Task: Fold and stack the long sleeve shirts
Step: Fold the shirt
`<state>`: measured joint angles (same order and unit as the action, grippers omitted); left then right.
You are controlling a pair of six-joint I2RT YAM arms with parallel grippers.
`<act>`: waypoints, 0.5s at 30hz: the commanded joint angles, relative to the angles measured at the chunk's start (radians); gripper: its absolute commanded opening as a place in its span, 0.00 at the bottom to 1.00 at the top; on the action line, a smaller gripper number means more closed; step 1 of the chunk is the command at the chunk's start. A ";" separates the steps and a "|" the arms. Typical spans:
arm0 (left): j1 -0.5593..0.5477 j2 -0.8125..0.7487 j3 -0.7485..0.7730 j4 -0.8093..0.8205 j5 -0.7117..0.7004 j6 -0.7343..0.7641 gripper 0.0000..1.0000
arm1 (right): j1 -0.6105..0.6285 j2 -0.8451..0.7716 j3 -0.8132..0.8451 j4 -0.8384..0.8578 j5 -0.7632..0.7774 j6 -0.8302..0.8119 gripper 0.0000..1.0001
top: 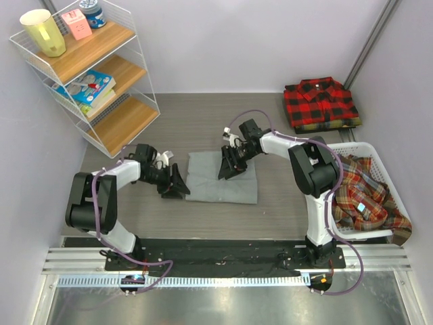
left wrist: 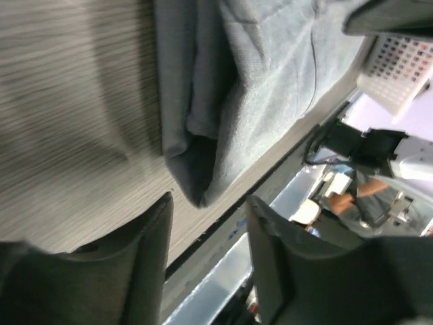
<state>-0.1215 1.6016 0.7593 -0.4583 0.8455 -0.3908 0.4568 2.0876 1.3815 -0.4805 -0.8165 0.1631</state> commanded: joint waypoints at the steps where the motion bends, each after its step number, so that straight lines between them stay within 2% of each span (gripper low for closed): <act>1: 0.022 -0.112 0.142 -0.163 -0.095 0.113 0.57 | -0.006 -0.125 0.050 -0.050 -0.061 -0.019 0.56; 2: 0.020 -0.168 0.156 -0.169 -0.077 0.154 0.57 | -0.006 -0.183 0.047 -0.062 -0.075 -0.028 0.60; 3: 0.017 -0.202 0.164 -0.160 -0.001 0.158 0.59 | -0.006 -0.217 0.036 -0.070 -0.084 -0.028 0.62; 5: -0.048 -0.247 0.169 -0.131 0.055 0.147 0.59 | -0.006 -0.295 -0.028 -0.070 -0.131 -0.017 0.64; 8: -0.185 -0.279 0.106 0.007 0.119 0.026 0.60 | 0.000 -0.345 -0.169 0.011 -0.214 0.056 0.66; 10: -0.239 -0.250 0.072 0.090 0.116 -0.057 0.62 | 0.005 -0.377 -0.249 0.121 -0.236 0.123 0.77; 11: -0.271 -0.226 0.048 0.174 0.113 -0.081 0.63 | 0.008 -0.380 -0.316 0.172 -0.249 0.159 0.79; 13: -0.282 -0.122 0.041 0.231 0.110 -0.136 0.66 | 0.008 -0.348 -0.354 0.264 -0.302 0.232 0.84; 15: -0.262 -0.053 0.043 0.264 0.083 -0.117 0.70 | 0.006 -0.278 -0.352 0.240 -0.315 0.214 0.85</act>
<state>-0.4053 1.4044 0.8288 -0.3401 0.9367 -0.4320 0.4595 1.6985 1.0721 -0.3393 -1.0466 0.2932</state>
